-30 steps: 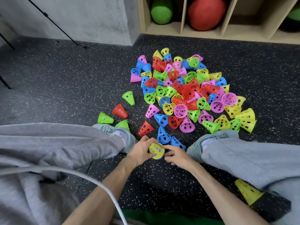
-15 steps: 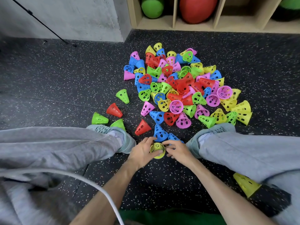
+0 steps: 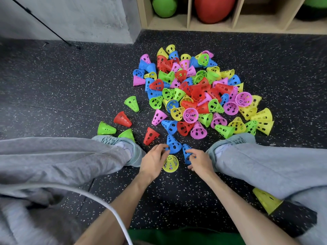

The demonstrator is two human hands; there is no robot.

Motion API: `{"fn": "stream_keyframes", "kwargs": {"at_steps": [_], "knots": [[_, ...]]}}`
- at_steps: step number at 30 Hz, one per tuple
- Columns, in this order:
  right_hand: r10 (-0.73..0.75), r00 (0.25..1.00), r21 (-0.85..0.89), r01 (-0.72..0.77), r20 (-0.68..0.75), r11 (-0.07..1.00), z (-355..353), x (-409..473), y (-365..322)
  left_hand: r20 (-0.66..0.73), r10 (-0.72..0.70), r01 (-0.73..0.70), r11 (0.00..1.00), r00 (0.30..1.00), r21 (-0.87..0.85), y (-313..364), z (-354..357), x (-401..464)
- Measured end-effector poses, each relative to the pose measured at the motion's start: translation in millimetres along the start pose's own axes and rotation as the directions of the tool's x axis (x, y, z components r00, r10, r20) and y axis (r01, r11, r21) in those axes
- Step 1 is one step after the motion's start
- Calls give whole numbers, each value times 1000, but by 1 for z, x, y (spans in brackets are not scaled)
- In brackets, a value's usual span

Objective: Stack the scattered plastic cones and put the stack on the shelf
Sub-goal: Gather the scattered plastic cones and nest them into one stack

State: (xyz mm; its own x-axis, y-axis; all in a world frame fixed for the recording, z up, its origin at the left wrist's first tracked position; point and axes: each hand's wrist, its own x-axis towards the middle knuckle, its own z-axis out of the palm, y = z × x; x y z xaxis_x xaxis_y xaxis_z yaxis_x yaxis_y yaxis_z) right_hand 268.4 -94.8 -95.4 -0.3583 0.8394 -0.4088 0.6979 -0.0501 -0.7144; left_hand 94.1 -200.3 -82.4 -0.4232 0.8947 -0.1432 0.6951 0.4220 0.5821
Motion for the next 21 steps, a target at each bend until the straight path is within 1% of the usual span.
{"fn": "stream_keyframes", "kwargs": {"at_steps": [5, 17, 21], "knots": [[-23, 1000, 10, 23, 6, 1000, 0, -2, -1, 13, -3, 3, 1000, 1000, -1, -1, 3, -2], [-66, 991, 78, 76, -115, 994, -3, -3, -8, -27, -51, 49, 995, 998, -85, 4, 0, 2], [-56, 987, 131, 76, -151, 988, -2, -2, -12, -65, -35, 28, 993, 997, -115, 9, 0, 9]]}}
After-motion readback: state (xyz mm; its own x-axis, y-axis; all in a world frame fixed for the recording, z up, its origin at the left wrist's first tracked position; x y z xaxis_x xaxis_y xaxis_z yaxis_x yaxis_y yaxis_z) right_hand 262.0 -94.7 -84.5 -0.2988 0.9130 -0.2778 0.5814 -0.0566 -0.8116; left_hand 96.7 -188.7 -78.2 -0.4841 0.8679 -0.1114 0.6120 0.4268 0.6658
